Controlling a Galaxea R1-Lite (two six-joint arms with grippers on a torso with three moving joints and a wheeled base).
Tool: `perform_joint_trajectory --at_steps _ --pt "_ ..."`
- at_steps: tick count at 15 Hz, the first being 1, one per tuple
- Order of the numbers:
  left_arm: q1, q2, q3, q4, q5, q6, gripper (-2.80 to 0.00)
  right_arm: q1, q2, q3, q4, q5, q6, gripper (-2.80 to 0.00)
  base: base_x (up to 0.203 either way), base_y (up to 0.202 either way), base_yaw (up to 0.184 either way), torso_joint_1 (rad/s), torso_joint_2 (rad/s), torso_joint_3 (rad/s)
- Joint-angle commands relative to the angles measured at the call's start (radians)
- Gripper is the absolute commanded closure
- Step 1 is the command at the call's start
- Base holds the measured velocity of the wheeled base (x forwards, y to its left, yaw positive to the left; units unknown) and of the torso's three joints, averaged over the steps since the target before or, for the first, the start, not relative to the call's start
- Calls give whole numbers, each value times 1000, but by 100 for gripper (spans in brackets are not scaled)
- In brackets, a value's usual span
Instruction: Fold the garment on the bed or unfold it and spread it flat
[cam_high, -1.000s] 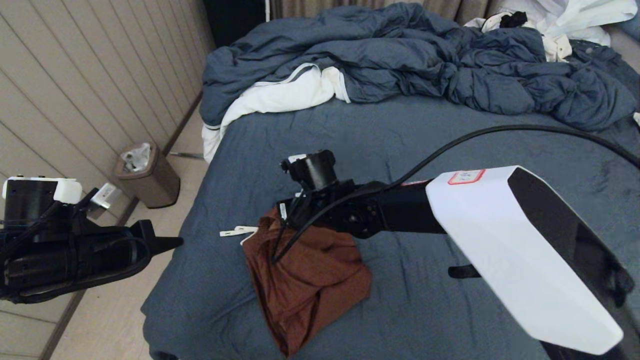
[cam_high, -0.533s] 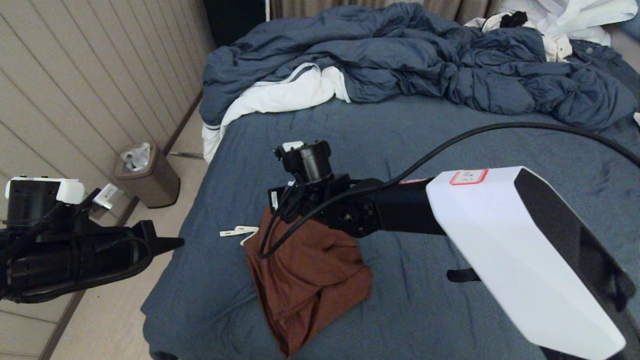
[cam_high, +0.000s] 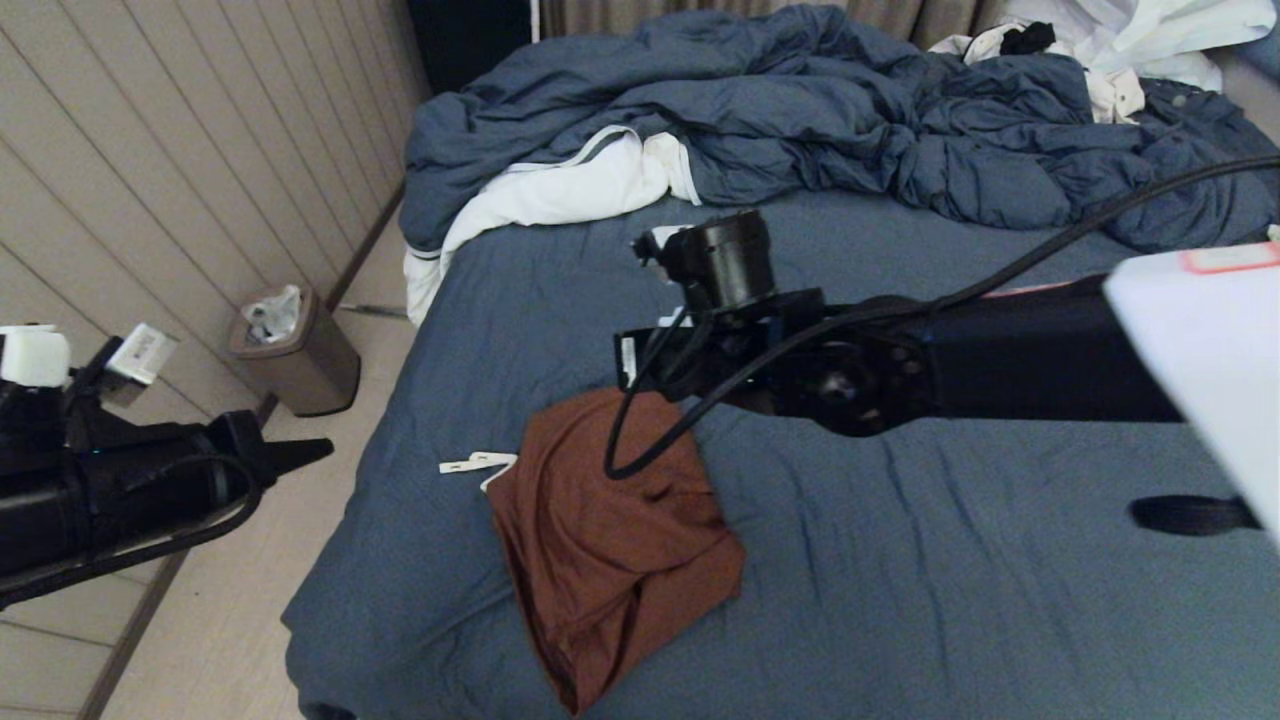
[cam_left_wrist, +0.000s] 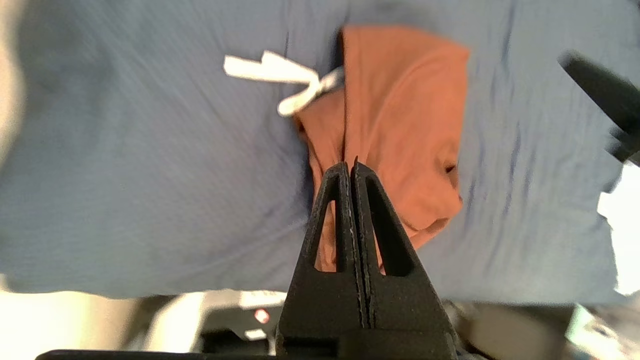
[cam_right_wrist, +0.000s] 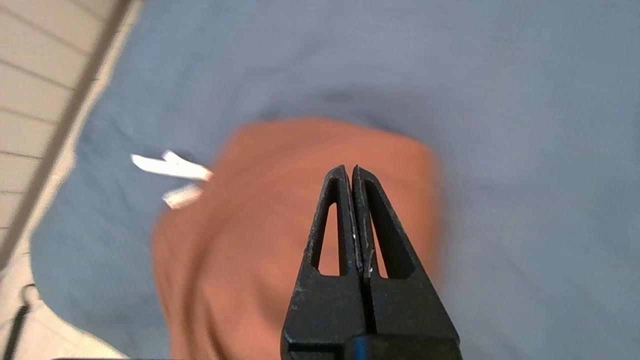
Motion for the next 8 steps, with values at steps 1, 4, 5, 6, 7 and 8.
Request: perform_joint_trajectory --at_steps 1,4,5,6,7,8 --pt "6 -232 -10 103 59 47 0 -35 -299 235 -3 -24 1 0 0 0 0 0 0 0" --pt "17 -484 -9 309 130 98 0 -64 -614 546 -7 -136 -4 0 0 0 0 0 0 0" --pt "19 -566 -1 396 140 107 0 -69 -723 642 -8 -182 -6 0 0 0 0 0 0 0" --pt "21 -636 16 457 149 113 0 -72 -820 730 -7 -236 -8 0 0 0 0 0 0 0" --pt "22 -699 46 491 159 116 0 -77 -904 822 -6 -308 -10 0 0 0 0 0 0 0" --pt "23 -766 85 516 179 118 0 -102 -990 914 -5 -388 -15 0 0 0 0 0 0 0"
